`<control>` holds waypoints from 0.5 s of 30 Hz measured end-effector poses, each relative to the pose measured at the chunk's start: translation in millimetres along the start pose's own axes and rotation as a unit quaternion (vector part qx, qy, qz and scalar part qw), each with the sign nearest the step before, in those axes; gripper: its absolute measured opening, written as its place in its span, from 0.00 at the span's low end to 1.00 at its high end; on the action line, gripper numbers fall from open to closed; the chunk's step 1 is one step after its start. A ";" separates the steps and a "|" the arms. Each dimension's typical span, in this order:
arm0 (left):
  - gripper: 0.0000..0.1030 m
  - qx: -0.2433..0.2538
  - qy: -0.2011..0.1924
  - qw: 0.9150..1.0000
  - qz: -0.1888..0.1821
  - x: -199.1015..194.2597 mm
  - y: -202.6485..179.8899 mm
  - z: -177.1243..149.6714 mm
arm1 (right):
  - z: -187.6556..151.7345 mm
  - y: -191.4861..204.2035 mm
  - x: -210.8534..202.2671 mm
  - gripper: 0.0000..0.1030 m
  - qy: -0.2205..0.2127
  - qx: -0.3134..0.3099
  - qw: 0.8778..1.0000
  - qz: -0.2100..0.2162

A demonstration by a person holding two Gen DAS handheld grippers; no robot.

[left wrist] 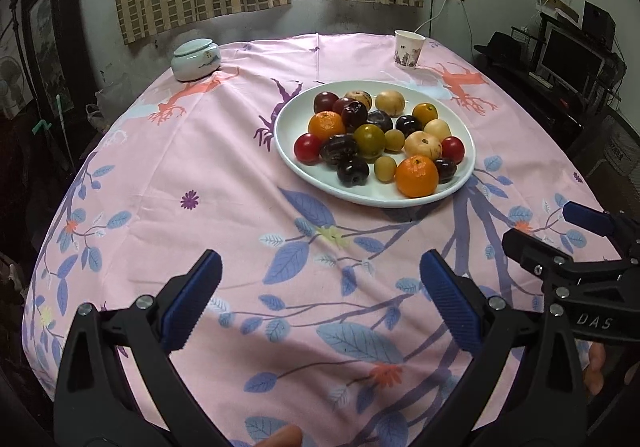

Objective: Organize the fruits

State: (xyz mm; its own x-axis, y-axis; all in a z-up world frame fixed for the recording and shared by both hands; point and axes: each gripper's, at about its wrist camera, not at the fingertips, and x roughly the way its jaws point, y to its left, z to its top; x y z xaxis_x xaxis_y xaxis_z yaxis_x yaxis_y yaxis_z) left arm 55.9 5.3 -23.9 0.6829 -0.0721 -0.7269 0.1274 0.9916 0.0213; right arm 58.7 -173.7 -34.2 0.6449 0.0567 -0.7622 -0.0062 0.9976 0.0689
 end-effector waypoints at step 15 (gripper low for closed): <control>0.98 -0.025 -0.014 1.000 -0.005 -17.7 15.9 -0.4 | -7.2 20.7 -13.3 0.99 -0.001 -0.033 0.999 -0.008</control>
State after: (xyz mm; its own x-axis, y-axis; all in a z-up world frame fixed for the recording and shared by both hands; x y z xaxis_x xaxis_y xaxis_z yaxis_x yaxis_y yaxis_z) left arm 45.5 22.5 -11.0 0.7011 -0.0842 -0.7081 0.0980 0.9950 -0.0212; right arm 44.5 -153.5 -27.2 0.6466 0.0400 -0.7618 -0.0460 0.9989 0.0134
